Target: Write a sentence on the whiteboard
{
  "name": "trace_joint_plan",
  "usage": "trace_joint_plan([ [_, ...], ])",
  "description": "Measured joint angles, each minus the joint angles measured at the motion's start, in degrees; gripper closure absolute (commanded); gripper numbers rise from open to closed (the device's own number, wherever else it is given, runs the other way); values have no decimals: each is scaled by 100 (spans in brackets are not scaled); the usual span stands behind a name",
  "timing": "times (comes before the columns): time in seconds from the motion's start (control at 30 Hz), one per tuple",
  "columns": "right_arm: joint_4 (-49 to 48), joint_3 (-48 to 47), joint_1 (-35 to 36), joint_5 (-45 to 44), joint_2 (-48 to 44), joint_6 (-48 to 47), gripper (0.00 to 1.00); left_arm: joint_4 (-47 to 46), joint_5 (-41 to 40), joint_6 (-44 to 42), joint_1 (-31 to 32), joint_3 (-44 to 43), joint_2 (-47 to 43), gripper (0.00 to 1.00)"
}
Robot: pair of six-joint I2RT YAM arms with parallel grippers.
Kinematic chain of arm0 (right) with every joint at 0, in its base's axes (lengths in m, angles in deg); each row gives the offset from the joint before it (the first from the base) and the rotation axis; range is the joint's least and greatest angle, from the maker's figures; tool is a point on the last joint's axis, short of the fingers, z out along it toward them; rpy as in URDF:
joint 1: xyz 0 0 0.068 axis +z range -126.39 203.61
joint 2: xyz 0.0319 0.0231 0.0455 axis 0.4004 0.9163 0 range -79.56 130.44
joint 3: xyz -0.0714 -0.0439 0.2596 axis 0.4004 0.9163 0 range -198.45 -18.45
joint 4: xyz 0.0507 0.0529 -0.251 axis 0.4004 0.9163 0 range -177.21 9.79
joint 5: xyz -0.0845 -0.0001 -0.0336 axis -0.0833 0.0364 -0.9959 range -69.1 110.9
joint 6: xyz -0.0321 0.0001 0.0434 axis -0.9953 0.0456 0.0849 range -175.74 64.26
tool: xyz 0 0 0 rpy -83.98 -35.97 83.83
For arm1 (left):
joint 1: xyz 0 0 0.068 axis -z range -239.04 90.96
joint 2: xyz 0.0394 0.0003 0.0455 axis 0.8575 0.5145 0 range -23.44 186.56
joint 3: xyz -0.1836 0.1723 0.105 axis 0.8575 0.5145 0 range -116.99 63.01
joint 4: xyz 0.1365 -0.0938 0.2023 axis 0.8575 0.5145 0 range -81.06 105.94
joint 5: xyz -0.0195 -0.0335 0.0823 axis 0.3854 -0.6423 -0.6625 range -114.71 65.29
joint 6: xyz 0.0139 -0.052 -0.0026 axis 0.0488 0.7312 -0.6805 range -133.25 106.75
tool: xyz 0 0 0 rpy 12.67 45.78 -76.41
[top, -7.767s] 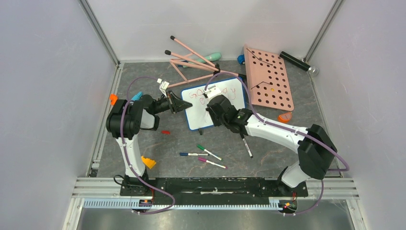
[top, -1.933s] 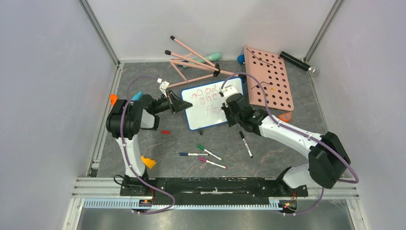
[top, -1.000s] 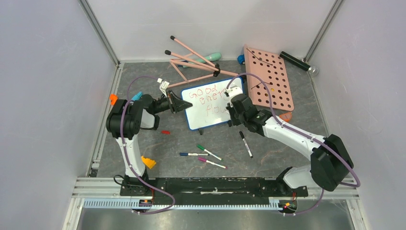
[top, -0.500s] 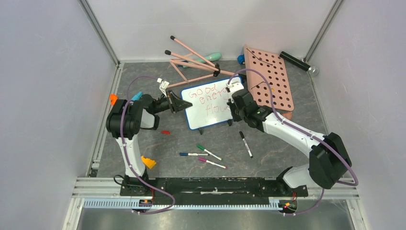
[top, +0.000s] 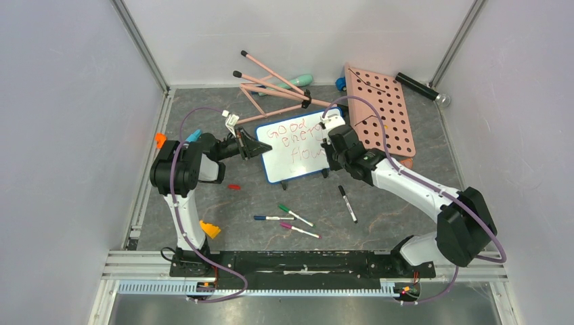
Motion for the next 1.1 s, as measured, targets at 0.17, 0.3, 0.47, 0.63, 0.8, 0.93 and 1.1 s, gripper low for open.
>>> trace_joint_plan([
  [0.17,-9,-2,-22,37,-46,0,100,0,0,0,0,0,0,98],
  [0.3,-68,0,-39,90,-162,0,100,0,0,0,0,-2,0,98],
  [0.47,-96,2,-76,155,-337,0,100,0,0,-2,0,-2,0,98],
  [0.63,-129,37,-162,170,-433,0,100,0,0,-2,0,-2,0,98],
  [0.8,-122,87,-273,153,-433,0,100,0,0,0,0,-2,0,98],
  [0.93,-127,146,-319,155,-431,-2,100,0,0,-2,0,-2,0,98],
  [1.1,-125,186,-321,162,-409,-4,100,2,0,-2,0,-2,0,98],
])
